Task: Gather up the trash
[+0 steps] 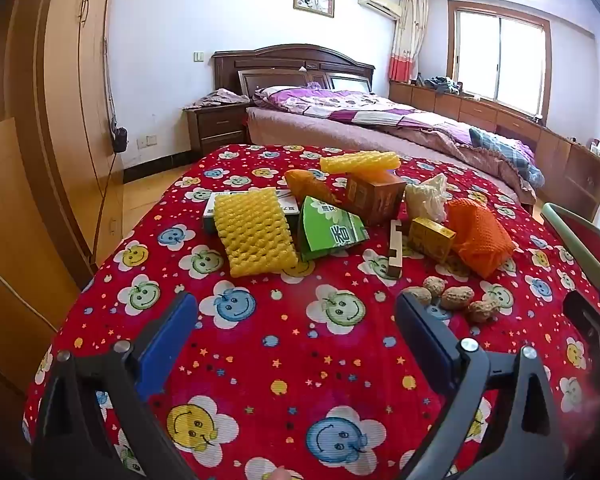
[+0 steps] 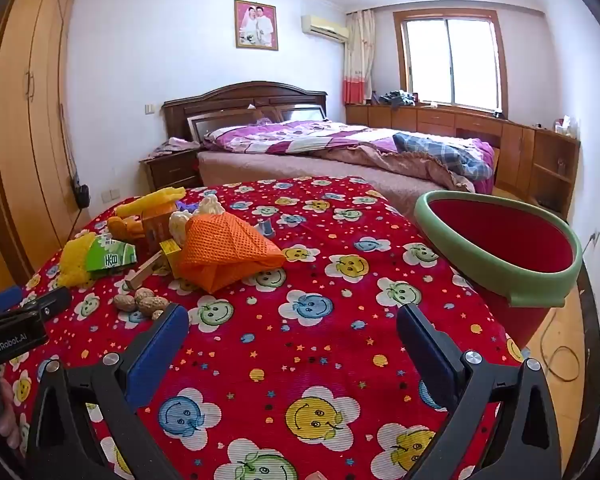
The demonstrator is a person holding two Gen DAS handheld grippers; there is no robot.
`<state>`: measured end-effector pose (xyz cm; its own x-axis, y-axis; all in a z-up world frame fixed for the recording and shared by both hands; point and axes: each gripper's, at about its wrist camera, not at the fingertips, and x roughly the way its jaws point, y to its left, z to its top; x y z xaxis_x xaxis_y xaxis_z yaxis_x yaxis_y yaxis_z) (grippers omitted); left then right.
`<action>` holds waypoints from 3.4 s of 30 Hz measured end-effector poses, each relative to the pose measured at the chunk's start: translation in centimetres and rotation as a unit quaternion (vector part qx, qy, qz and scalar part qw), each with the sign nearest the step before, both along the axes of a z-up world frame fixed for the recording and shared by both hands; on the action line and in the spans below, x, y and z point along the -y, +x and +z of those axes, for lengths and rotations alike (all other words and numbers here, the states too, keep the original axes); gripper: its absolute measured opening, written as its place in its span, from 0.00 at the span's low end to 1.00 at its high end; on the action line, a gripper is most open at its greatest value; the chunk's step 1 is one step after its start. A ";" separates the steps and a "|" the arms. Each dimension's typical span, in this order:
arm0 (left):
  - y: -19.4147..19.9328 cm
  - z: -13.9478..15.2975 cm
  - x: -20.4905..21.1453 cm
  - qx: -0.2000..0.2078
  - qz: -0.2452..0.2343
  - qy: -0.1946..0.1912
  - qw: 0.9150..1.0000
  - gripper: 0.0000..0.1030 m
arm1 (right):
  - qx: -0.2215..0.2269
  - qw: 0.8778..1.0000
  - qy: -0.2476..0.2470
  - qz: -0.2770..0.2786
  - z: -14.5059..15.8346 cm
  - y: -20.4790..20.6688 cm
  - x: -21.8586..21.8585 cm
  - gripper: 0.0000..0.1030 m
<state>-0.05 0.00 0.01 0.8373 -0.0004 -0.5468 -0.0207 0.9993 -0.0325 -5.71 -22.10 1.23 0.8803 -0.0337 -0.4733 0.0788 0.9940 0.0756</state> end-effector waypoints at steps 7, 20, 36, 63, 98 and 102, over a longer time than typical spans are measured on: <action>-0.2 0.0 -0.2 -0.004 -0.001 -0.003 1.000 0.95 | -0.002 1.000 -0.003 0.001 0.0 0.0 0.0 1.00; 0.2 -0.1 -0.2 -0.007 0.001 0.001 1.000 0.95 | -0.003 1.000 0.002 0.001 0.0 0.0 0.0 1.00; 0.2 -0.1 -0.2 -0.006 0.002 0.001 1.000 0.95 | -0.003 1.000 0.002 0.001 0.1 0.0 0.0 1.00; 0.1 -0.1 -0.2 -0.006 0.001 0.001 1.000 0.95 | -0.003 1.000 0.002 0.001 0.1 0.0 -0.1 1.00; 0.6 0.2 -0.5 -0.013 -0.007 -0.005 1.000 0.95 | -0.034 0.999 -0.006 0.022 -0.1 1.2 -0.7 1.00; 2.0 1.4 -1.0 -0.016 -0.009 -0.003 1.000 0.95 | -0.046 0.998 0.015 0.041 0.9 2.3 -0.6 1.00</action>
